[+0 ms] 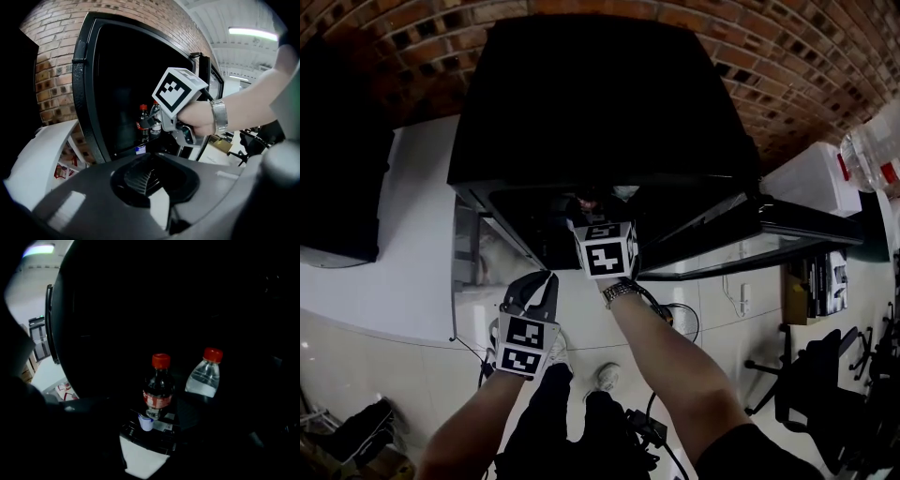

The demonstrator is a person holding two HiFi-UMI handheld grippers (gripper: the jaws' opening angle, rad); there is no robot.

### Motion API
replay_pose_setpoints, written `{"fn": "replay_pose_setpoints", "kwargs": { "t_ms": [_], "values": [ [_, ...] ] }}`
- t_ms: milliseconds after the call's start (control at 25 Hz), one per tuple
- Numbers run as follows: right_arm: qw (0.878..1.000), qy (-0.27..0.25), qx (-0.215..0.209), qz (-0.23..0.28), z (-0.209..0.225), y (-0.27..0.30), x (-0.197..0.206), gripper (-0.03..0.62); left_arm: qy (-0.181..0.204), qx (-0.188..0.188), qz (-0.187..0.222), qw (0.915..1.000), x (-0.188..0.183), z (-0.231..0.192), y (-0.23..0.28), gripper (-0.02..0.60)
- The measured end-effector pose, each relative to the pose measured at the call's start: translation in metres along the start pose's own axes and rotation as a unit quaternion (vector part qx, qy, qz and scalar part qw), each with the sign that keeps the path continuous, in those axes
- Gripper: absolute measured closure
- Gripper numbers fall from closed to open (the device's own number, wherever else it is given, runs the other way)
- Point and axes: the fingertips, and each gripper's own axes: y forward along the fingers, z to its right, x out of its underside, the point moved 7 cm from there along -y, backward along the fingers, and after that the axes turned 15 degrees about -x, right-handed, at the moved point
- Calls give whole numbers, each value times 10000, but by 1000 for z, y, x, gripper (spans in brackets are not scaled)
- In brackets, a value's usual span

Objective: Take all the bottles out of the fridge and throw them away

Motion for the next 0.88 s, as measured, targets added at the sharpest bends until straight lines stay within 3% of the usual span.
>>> {"fn": "replay_pose_setpoints", "kwargs": {
  "t_ms": [880],
  "values": [
    [9996,-237,169,-52,21,38,-10,298,100,30,-204,9997,17,-18,18,577]
  ]
}}
